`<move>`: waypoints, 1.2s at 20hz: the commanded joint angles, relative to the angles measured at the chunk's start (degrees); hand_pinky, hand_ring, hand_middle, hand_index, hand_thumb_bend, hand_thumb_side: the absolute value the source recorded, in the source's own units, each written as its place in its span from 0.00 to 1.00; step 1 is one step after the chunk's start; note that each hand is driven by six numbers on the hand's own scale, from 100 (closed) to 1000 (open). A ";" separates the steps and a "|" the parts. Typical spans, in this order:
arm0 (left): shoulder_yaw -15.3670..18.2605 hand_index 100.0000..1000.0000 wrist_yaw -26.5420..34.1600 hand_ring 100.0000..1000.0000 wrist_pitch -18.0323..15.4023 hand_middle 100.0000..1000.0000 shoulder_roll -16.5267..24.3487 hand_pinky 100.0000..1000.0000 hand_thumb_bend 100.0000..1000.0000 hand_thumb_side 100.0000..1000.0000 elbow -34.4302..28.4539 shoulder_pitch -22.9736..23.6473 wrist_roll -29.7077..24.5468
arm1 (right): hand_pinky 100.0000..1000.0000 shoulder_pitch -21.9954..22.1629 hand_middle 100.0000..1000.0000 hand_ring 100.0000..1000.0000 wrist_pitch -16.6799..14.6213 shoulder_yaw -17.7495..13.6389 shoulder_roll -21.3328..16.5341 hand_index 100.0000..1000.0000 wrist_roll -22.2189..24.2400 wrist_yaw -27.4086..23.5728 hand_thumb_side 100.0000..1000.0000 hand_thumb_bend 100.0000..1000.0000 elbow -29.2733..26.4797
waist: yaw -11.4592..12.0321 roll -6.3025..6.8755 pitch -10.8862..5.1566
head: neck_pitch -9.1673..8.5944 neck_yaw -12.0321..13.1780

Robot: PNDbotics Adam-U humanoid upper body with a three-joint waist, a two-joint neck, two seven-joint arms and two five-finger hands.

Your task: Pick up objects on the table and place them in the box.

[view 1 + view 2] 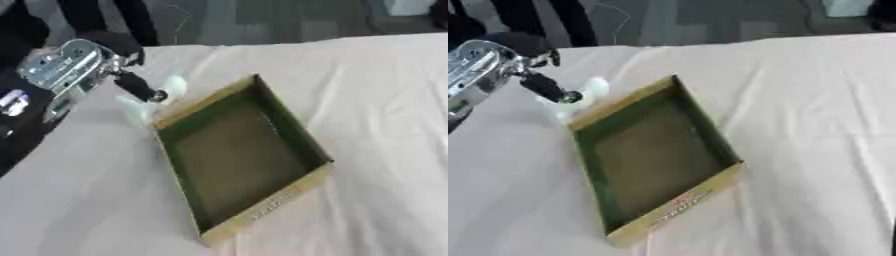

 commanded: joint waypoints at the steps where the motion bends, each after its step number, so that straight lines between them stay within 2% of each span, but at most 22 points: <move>1: 0.45 0.82 -0.49 0.84 4.33 0.87 0.95 0.80 0.38 0.74 0.98 -0.43 -4.26 | 0.40 -1.31 0.31 0.31 0.10 0.25 0.29 0.42 -0.19 -0.39 1.00 0.00 -0.76 | -0.18 -0.01 -0.49 | -0.02 0.84; 9: -0.30 0.78 -0.62 0.81 4.77 0.83 0.00 0.76 0.38 0.73 4.47 -0.27 -4.26 | 0.40 -1.88 0.31 0.31 0.16 0.44 0.89 0.42 -0.45 -0.62 1.00 0.00 -0.76 | -0.82 0.10 -0.13 | -0.02 2.02; 18: -1.03 0.77 -0.40 0.77 3.51 0.79 -1.09 0.70 0.38 0.73 6.13 -0.22 -4.26 | 0.40 -2.05 0.31 0.31 0.11 0.45 1.01 0.42 -0.59 -0.58 1.00 0.00 -0.76 | -0.96 0.02 0.01 | -0.02 2.63; 24: -0.57 0.77 -1.69 0.78 4.33 0.79 -0.92 0.72 0.39 0.73 7.91 0.50 -4.26 | 0.40 -1.93 0.31 0.31 0.10 0.26 0.87 0.42 -0.83 -0.37 1.00 0.00 -0.76 | -0.73 -0.08 -0.09 | -0.02 3.02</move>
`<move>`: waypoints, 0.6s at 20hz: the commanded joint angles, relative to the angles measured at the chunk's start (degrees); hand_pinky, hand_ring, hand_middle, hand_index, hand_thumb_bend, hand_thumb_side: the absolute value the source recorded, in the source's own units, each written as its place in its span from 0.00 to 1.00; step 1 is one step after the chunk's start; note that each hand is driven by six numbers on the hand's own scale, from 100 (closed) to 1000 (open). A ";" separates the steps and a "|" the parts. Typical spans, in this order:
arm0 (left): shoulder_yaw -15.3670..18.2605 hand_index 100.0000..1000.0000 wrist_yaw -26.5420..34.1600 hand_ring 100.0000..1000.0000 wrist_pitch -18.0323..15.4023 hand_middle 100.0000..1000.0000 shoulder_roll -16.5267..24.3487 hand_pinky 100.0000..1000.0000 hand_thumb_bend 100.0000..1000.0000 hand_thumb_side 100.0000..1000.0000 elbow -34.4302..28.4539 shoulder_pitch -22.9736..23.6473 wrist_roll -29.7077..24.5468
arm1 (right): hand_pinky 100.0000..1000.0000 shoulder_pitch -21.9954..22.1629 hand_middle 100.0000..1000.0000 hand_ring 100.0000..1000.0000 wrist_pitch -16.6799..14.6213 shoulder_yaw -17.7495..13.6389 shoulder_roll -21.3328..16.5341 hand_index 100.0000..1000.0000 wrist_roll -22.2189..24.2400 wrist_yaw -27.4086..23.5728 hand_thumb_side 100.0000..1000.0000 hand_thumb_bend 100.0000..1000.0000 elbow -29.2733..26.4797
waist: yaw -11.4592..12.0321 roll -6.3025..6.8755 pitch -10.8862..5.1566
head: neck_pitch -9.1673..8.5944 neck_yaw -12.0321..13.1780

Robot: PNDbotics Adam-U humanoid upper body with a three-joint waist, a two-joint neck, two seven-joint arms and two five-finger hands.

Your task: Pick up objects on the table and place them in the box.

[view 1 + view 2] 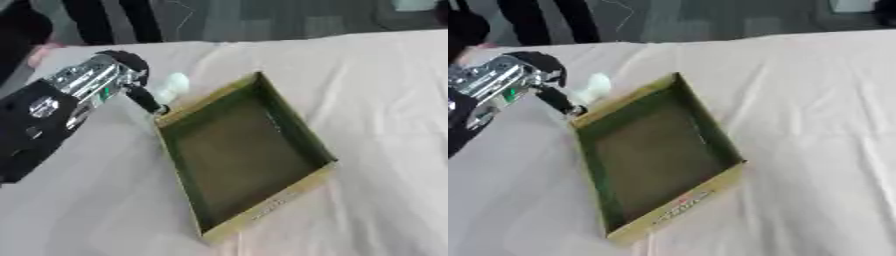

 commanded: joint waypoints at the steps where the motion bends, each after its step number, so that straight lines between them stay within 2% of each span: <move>1: 0.97 0.77 -1.35 0.78 4.59 0.79 1.17 0.72 0.39 0.73 0.88 -0.37 -4.11 | 0.40 -1.30 0.31 0.31 0.06 -0.10 -0.20 0.42 -0.27 0.17 1.00 0.00 -0.75 | 0.27 -0.29 -0.73 | -0.02 1.08; 8: 1.33 0.76 -1.80 0.78 4.64 0.79 0.83 0.72 0.39 0.74 3.20 -0.35 -4.11 | 0.40 -1.04 0.31 0.31 0.03 -0.29 -0.51 0.42 -0.19 0.40 1.00 0.00 -0.75 | 0.66 -0.54 -0.85 | -0.02 1.92; 12: 0.66 0.77 1.28 0.78 4.02 0.79 0.09 0.72 0.41 0.76 3.75 0.07 -4.11 | 0.40 -1.06 0.31 0.31 0.01 -0.31 -0.49 0.42 -0.19 0.41 1.00 0.00 -0.75 | 0.63 -0.59 -0.84 | -0.02 1.70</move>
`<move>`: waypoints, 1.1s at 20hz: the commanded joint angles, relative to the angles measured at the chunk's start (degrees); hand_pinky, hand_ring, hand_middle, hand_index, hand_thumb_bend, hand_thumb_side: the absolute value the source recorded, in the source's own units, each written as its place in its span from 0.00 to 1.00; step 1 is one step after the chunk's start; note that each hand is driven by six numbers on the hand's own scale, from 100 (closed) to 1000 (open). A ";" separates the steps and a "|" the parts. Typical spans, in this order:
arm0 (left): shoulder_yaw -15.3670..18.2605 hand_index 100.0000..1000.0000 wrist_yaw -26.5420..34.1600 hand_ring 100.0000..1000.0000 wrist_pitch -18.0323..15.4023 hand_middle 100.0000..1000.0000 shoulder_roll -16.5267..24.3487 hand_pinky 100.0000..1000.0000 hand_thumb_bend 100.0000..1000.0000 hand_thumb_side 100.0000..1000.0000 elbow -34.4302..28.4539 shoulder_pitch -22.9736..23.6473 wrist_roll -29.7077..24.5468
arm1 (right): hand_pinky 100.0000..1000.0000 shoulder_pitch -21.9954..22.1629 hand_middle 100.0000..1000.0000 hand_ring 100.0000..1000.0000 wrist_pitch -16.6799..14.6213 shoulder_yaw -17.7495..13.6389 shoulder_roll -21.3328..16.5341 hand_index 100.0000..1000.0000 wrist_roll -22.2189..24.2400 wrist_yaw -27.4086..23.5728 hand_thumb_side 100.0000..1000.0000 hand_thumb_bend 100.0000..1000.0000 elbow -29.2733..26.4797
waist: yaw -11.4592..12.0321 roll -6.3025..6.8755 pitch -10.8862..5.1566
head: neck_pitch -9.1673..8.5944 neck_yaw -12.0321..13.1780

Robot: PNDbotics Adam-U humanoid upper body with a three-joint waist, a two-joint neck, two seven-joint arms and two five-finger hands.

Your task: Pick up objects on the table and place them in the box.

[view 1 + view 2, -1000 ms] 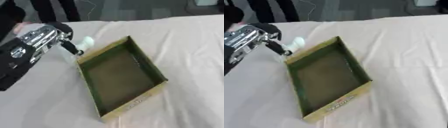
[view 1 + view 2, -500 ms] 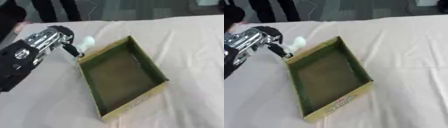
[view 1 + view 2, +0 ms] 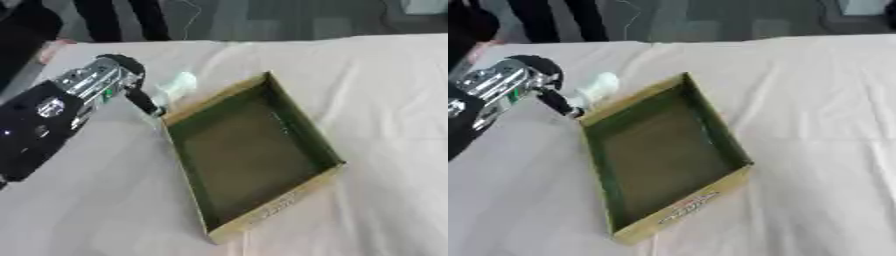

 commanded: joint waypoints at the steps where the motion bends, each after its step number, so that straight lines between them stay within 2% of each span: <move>1: 0.02 0.77 3.05 0.78 3.88 0.79 0.64 0.72 0.42 0.77 0.35 -0.19 -4.25 | 0.40 -1.08 0.31 0.31 -0.06 -0.28 -0.43 0.42 -0.12 0.18 1.00 0.00 -0.75 | 0.06 -0.16 -0.81 | -0.02 0.38; 9: -1.84 0.77 5.41 0.80 3.27 0.79 0.17 0.74 0.50 0.74 4.01 0.13 -4.25 | 0.40 -1.29 0.31 0.31 -0.04 -0.27 -0.29 0.42 -0.14 0.17 1.00 0.00 -0.75 | -0.20 -0.10 -0.66 | -0.02 0.58; 15: -1.37 0.76 2.90 0.78 2.13 0.77 0.05 0.72 0.47 0.73 5.00 -0.35 -4.25 | 0.40 -1.26 0.31 0.31 0.04 -0.23 -0.24 0.42 -0.17 0.19 1.00 0.00 -0.75 | -0.19 -0.05 -0.76 | -0.02 0.76; 19: 0.28 0.78 0.87 0.78 1.88 0.79 0.35 0.73 0.38 0.77 -0.07 -1.39 -4.25 | 0.40 -1.16 0.31 0.31 0.07 -0.27 -0.32 0.42 -0.14 0.26 1.00 0.00 -0.75 | -0.04 -0.07 -0.84 | -0.02 0.66; 22: 1.62 0.78 -1.71 0.78 2.17 0.79 0.89 0.73 0.34 0.71 -5.29 -1.76 -4.25 | 0.40 -1.16 0.31 0.31 0.04 -0.31 -0.36 0.42 -0.13 0.32 1.00 0.00 -0.75 | 0.02 -0.10 -0.83 | -0.02 0.70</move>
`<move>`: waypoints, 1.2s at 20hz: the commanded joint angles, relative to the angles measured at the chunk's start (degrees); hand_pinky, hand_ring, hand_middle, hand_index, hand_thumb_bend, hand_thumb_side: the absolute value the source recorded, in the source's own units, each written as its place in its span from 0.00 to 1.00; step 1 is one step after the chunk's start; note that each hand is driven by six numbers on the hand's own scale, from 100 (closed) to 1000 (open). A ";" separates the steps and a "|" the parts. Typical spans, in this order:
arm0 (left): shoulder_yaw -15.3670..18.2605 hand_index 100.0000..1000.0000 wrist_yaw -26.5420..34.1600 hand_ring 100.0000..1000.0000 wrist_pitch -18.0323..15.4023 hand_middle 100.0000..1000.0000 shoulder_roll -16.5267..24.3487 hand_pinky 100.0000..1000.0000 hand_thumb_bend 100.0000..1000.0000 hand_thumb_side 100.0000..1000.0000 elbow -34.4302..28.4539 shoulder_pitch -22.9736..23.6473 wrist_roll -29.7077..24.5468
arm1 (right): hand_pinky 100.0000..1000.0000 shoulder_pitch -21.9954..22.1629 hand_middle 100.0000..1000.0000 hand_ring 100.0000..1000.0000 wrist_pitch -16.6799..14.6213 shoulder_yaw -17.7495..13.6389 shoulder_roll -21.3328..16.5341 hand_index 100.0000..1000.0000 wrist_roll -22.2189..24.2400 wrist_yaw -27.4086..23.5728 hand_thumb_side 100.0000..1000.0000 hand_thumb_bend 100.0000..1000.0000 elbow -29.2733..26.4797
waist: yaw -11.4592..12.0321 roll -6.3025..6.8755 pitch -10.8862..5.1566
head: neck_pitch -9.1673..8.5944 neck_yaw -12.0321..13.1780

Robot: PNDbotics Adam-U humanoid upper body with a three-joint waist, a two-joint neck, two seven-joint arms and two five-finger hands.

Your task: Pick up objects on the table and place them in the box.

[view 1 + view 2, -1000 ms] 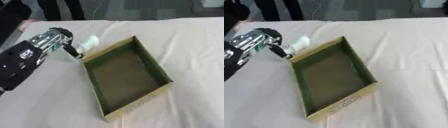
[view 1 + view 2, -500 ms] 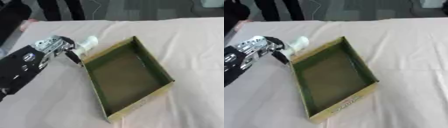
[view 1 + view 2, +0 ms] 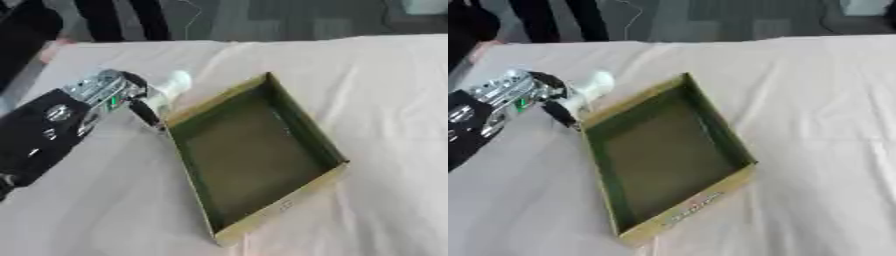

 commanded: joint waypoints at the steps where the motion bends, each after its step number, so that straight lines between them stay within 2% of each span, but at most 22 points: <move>1: 1.98 0.77 -3.18 0.78 3.42 0.78 1.81 0.73 0.35 0.70 -4.36 -0.91 -3.15 | 0.40 -1.19 0.31 0.31 -0.05 -0.31 -0.34 0.42 -0.07 0.09 1.00 0.00 -0.75 | 0.05 -0.16 -0.81 | -0.02 0.63; 6: 1.57 0.76 -5.42 0.79 3.14 0.78 1.52 0.73 0.44 0.70 0.27 0.03 -3.15 | 0.40 -1.29 0.31 0.31 -0.02 -0.31 -0.22 0.42 -0.15 0.14 1.00 0.00 -0.75 | -0.09 -0.10 -0.74 | -0.02 1.18; 11: 1.49 0.75 -7.36 0.79 2.00 0.77 0.86 0.74 0.47 0.66 5.46 -0.19 -3.15 | 0.40 -1.34 0.31 0.31 -0.03 -0.30 -0.18 0.42 -0.22 0.22 1.00 0.00 -0.75 | -0.10 -0.15 -0.73 | -0.02 1.94; 15: 2.17 0.74 -9.78 0.79 0.91 0.77 0.34 0.74 0.47 0.65 6.67 -0.11 -3.15 | 0.40 -1.39 0.31 0.31 -0.07 -0.34 -0.16 0.42 -0.28 0.29 1.00 0.00 -0.75 | -0.07 -0.25 -0.65 | -0.02 2.36; 20: 2.37 0.76 -9.53 0.81 -0.17 0.78 -0.04 0.77 0.51 0.67 8.10 0.41 -3.15 | 0.40 -1.44 0.31 0.31 -0.04 -0.38 -0.14 0.42 -0.25 0.31 1.00 0.00 -0.75 | -0.04 -0.38 -0.53 | -0.02 2.56; 24: 2.60 0.74 -8.32 0.80 -1.67 0.77 -0.02 0.76 0.45 0.65 6.03 0.42 -3.15 | 0.40 -1.42 0.31 0.31 0.01 -0.42 -0.18 0.42 -0.11 0.27 1.00 0.00 -0.75 | 0.04 -0.48 -0.47 | -0.02 2.69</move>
